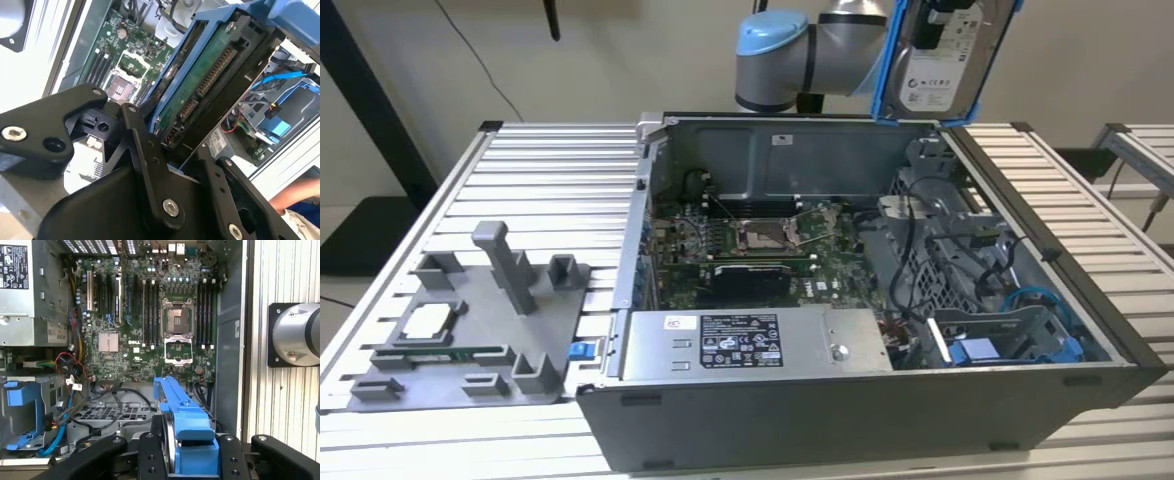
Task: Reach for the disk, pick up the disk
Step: 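Pick up the disk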
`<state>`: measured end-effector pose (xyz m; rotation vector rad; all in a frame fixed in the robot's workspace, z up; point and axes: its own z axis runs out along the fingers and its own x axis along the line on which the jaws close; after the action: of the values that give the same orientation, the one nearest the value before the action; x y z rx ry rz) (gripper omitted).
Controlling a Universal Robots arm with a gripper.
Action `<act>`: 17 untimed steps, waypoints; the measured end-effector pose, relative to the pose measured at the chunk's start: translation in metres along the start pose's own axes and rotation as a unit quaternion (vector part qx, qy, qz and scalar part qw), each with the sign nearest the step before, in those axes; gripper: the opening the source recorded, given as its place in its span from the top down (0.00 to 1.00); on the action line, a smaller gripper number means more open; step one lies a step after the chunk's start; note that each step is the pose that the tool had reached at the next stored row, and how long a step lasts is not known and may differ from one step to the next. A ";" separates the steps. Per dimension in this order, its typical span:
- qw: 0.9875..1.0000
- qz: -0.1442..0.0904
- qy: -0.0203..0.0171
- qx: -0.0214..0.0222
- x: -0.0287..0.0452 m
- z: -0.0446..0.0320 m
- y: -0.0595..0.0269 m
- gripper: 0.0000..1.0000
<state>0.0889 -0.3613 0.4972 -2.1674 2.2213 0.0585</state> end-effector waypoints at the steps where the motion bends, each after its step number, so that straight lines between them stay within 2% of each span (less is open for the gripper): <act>1: 1.000 0.000 0.000 0.000 0.0000 0.0000 0.0000 1.00; 8: 1.000 0.000 0.000 0.000 0.0035 -0.0002 -0.0001 1.00; 17: 1.000 0.000 0.000 0.000 0.0182 -0.0002 -0.0005 1.00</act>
<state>0.0889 -0.3795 0.4964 -2.1675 2.2214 0.0583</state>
